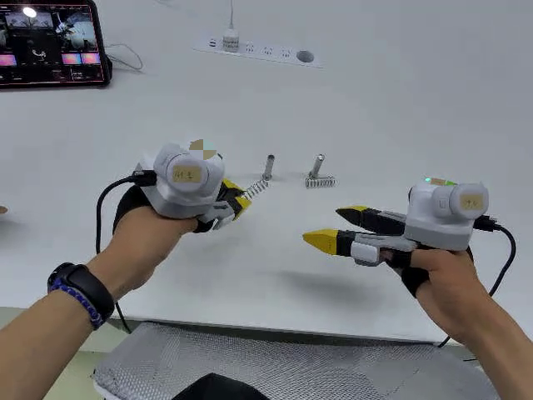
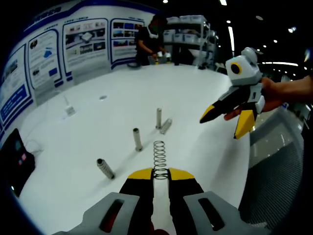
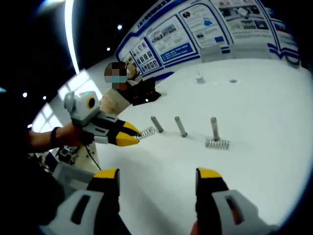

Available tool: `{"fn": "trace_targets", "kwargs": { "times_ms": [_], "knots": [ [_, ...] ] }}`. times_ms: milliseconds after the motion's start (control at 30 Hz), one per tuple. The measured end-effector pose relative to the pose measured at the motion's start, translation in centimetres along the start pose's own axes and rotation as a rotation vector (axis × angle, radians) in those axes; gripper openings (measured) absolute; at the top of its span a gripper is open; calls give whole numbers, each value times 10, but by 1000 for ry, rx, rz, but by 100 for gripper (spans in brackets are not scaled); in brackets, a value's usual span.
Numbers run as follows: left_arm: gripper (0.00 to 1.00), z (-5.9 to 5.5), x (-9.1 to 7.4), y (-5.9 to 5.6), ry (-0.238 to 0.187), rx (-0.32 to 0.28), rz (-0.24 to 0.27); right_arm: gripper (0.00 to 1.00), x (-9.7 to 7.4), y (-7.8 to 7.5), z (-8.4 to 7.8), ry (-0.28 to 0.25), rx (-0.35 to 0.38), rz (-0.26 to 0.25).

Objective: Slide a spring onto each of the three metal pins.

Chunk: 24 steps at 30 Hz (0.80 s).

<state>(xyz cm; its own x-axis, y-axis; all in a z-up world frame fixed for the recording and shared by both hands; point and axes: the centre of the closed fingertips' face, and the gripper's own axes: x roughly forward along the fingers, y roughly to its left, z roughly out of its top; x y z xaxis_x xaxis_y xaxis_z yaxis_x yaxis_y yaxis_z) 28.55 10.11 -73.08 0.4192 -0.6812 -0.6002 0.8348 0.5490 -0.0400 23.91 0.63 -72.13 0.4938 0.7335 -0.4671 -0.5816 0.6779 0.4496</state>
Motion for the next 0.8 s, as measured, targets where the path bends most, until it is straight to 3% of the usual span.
{"fn": "trace_targets", "kwargs": {
  "times_ms": [333,800],
  "knots": [
    [10,8,-12,-17,-16,41,-25,54,7,10,15,-46,27,61],
    [10,20,-11,-41,-42,95,-81,38,17,33,33,-92,100,173]
  ]
}}
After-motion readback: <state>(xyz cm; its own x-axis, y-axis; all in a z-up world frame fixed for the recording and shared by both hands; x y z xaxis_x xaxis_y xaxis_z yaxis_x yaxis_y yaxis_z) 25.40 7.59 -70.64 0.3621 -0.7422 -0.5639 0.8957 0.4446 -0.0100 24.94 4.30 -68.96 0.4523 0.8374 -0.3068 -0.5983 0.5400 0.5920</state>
